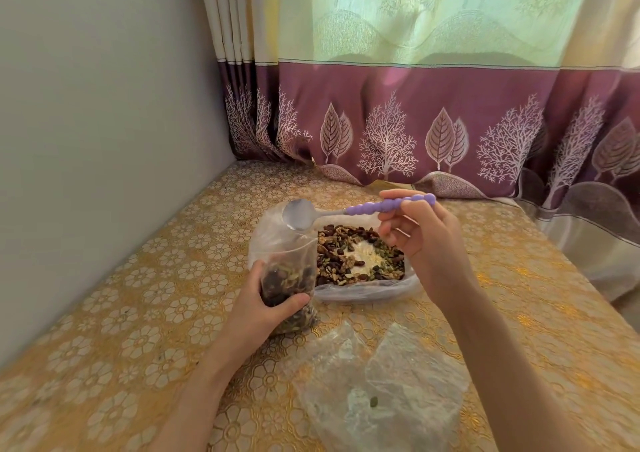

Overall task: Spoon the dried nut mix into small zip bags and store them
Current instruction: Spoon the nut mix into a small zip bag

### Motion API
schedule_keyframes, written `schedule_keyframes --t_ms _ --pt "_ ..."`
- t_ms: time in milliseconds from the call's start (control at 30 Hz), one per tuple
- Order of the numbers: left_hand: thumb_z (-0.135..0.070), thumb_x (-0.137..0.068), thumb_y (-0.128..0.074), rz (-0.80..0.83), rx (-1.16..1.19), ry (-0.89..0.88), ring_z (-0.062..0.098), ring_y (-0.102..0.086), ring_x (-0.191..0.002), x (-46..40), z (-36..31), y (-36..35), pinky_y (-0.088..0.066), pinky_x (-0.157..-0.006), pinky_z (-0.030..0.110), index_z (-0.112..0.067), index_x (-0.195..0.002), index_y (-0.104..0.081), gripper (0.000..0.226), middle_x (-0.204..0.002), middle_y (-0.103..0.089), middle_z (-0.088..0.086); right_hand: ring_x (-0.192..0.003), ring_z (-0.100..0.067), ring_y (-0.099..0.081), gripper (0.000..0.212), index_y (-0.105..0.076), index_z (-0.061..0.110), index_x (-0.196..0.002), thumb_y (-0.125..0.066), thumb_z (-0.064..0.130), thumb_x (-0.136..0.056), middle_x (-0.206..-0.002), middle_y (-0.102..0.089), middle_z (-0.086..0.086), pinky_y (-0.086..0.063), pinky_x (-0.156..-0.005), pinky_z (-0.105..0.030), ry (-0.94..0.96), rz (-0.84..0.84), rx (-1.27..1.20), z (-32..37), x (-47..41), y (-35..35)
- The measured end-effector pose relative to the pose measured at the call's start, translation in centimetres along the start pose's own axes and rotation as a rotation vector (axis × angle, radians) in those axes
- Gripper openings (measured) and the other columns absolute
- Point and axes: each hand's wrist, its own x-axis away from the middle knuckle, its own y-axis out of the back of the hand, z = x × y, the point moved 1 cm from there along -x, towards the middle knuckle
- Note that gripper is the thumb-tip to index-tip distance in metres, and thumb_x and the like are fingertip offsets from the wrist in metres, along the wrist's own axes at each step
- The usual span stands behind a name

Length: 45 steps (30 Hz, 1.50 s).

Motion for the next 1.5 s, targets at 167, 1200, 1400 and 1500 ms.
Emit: schedule_keyframes --t_ms 167,1200,1400,1500 --pt "-0.044 -0.058 -0.075 -0.001 0.013 -0.015 -0.018 -0.055 -0.088 0.0 0.0 0.0 -0.044 -0.065 0.002 -0.044 -0.106 -0.049 0.055 -0.092 -0.058 -0.039 -0.057 -0.014 -0.06 0.021 -0.063 0.002 -0.078 -0.047 0.003 -0.09 -0.064 -0.07 -0.004 -0.05 -0.051 -0.018 -0.075 -0.213 0.112 -1.5 -0.3 1.6" --pt "-0.042 -0.061 -0.074 -0.013 0.016 -0.024 -0.01 -0.055 -0.094 0.1 0.4 -0.1 -0.045 -0.066 0.003 -0.042 -0.115 -0.049 0.06 -0.114 -0.056 -0.009 -0.063 0.001 -0.048 0.009 -0.067 0.023 -0.091 -0.071 0.023 -0.082 -0.078 -0.059 0.008 -0.039 -0.059 -0.017 -0.416 0.818 1.183 -3.1 8.8 2.1" --pt "-0.032 -0.069 -0.076 -0.015 -0.043 -0.038 -0.021 -0.052 -0.089 0.2 -0.2 -0.2 -0.042 -0.065 0.0 -0.053 -0.105 -0.046 0.051 -0.112 -0.055 -0.014 -0.065 0.005 -0.049 0.004 -0.066 0.024 -0.085 -0.064 0.024 -0.088 -0.076 -0.058 0.017 -0.04 -0.063 -0.011 -0.313 0.764 1.226 -3.8 9.4 2.1" --pt "-0.036 -0.069 -0.076 0.007 -0.049 -0.041 -0.019 -0.053 -0.089 0.4 -0.3 -0.3 -0.043 -0.066 0.001 -0.052 -0.105 -0.046 0.05 -0.109 -0.056 -0.017 -0.063 0.003 -0.05 0.013 -0.061 0.026 -0.081 -0.059 0.019 -0.091 -0.074 -0.058 0.015 -0.044 -0.064 -0.016 -0.235 0.677 1.171 -3.7 9.0 1.7"
